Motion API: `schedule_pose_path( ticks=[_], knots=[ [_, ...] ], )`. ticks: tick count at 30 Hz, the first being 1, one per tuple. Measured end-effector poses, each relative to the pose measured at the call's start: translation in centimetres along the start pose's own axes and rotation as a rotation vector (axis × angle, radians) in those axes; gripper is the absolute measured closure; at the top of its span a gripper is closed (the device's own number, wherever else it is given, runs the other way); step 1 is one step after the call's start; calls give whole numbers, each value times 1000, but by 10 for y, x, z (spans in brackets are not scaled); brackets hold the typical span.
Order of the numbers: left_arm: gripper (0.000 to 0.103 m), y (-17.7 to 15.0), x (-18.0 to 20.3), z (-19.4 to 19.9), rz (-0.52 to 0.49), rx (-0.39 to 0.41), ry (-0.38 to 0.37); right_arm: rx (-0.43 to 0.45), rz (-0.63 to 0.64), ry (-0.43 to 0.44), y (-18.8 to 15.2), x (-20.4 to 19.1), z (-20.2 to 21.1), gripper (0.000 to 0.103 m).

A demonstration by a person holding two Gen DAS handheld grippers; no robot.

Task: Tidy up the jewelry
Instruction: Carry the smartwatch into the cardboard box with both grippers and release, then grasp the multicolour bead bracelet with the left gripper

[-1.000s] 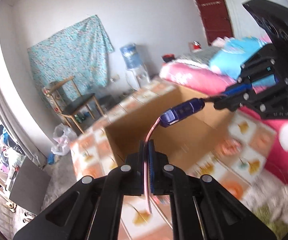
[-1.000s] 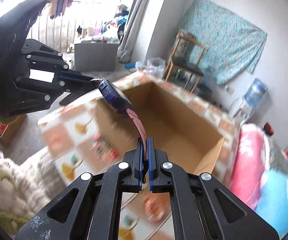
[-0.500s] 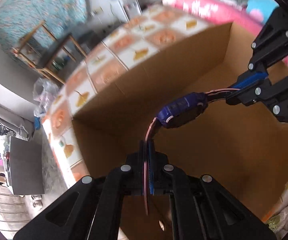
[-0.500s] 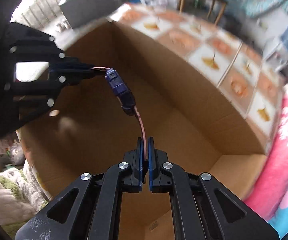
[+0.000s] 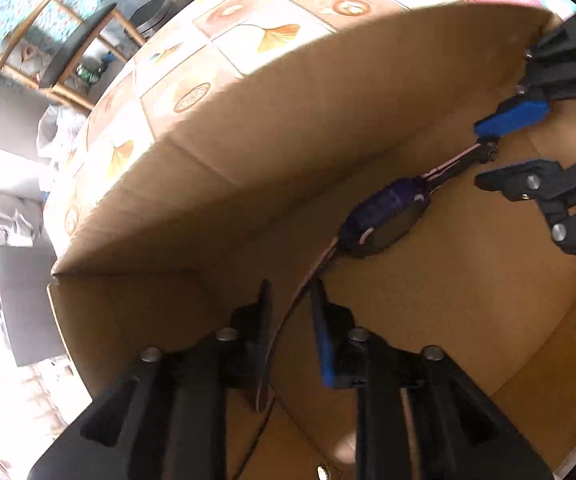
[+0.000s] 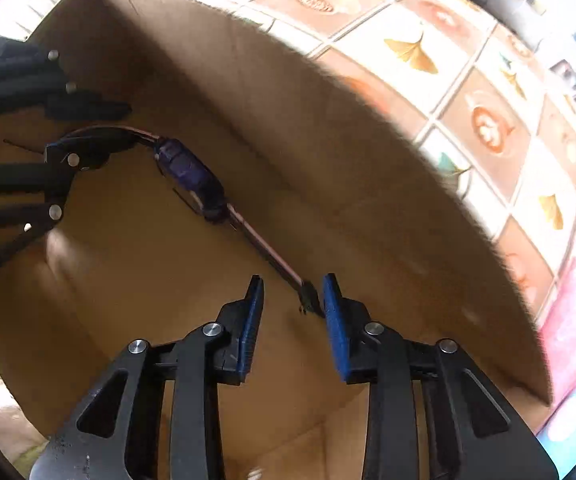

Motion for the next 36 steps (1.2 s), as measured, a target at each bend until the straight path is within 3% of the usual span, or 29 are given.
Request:
schedule_pose_path(
  ticks=[2,8,11,15,17,21,25,27,30,33,36],
  knots=[
    [77,0,1,6,12,21,-39,24,-17,0,-2,5,6,67],
    [57,-1,7,28,-7,79,-28,65,-43,-2,-7,8,23,67],
    [51,-2,4,47,-9,140,-2,102,-55,12,-7,2,34,67],
    [47,-15,-9,78,50,244,-31,149,-102,50,-9,-7,46,67],
    [40,-28,-16,99,96,312,-58,175,-136,74,-15,-11,53,67],
    [26,-72,-31,146,212,474,-120,328,-158,120,-38,-22,93,66],
    [11,-131,-37,173,313,610,-190,537,-175,182,-81,-47,150,53],
    [8,-168,-31,170,349,647,-202,634,-169,195,-108,-63,176,51],
    [6,-207,-24,148,409,671,-188,693,-155,257,-156,-101,180,49],
    [6,-243,-8,108,511,647,-162,657,-197,333,-175,-119,155,48],
    [6,-254,9,67,560,593,-174,590,-269,241,-187,-142,104,48]
  ],
)
Point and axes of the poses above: each gripper's, at about its wrist camera, not at the fingertips, and z roughly against the way its jaws point, x to its right, y to its top, the point moved 6 cm from there along -z, roughly the way its jaws point, and after that the axes turned 2 degrees about -y, right-handed, at the moved point
